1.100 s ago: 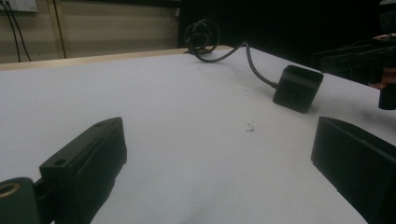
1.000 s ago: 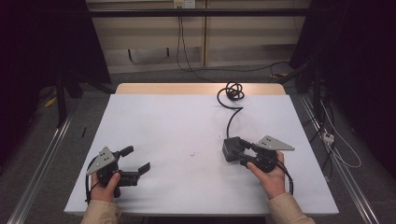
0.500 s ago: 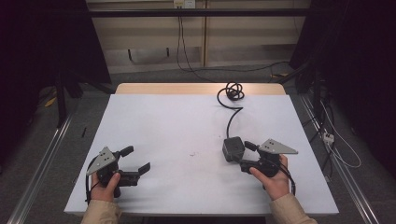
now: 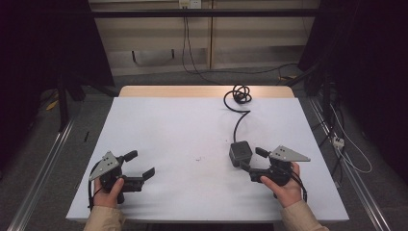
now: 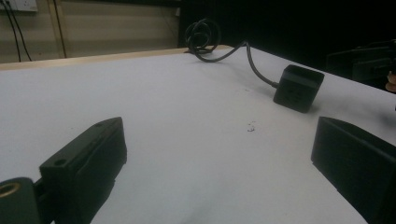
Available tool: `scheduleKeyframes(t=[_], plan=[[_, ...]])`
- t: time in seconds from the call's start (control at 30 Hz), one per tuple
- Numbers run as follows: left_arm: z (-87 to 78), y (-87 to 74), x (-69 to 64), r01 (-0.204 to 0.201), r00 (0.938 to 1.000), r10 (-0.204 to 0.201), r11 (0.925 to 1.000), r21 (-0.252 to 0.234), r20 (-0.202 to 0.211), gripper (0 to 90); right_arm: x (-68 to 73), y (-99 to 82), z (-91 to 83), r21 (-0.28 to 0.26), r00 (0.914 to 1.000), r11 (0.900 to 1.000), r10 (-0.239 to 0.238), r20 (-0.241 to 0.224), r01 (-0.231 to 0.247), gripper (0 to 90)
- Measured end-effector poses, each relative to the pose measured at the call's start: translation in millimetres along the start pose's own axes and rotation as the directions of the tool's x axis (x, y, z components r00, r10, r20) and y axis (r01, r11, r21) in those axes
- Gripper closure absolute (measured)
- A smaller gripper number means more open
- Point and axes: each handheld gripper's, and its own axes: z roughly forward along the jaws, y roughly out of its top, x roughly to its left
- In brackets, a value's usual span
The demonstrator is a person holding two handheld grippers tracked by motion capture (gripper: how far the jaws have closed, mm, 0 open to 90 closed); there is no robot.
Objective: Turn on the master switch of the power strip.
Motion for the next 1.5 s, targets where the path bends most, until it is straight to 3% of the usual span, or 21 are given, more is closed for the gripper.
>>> scheduleKeyframes(t=[0.13, 1.5], plan=[[0.0, 0.2, -0.4, -0.002, 1.0, 0.002, 1.0, 0.001, 0.0, 3.1, -0.4, -2.8, -2.3, -0.002, 0.9998, 0.9998, -0.019, 0.009, 0.019, 16.6], [0.6, -0.3, -0.1, 0.0, 1.0, 0.0, 1.0, 0.002, -0.002, 3.1, -17.7, -20.0, -33.0, -0.004, 0.9998, 0.9999, -0.01, 0.019, 0.01, 14.9]])
